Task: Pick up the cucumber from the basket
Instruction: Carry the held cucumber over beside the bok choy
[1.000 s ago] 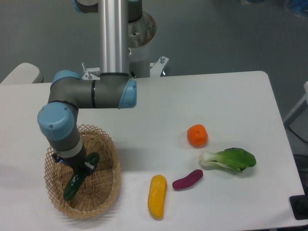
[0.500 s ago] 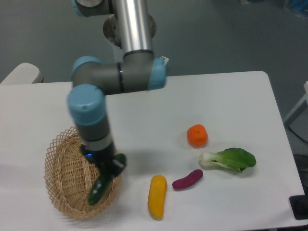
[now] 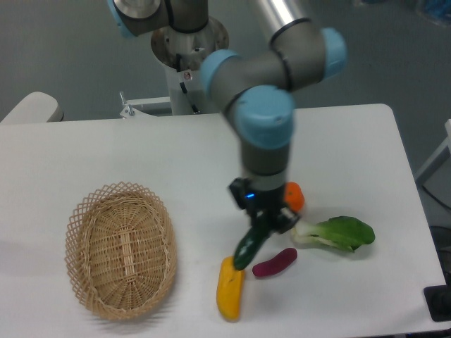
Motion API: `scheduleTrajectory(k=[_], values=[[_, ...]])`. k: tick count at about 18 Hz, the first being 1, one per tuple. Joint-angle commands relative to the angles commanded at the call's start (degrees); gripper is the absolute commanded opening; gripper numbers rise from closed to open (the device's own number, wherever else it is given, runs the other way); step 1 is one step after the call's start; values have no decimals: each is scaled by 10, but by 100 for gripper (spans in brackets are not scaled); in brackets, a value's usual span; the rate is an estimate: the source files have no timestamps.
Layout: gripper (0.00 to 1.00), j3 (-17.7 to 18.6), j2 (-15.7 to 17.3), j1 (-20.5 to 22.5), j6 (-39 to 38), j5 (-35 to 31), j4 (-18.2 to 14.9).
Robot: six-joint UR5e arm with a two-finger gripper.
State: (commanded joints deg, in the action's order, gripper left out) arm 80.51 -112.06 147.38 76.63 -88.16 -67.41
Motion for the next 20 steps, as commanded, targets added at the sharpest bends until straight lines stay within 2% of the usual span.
scheduleTrajectory(k=[9, 20], values=[[15, -3, -5, 38, 58, 0, -2], [15, -5, -9, 37, 58, 4, -1]])
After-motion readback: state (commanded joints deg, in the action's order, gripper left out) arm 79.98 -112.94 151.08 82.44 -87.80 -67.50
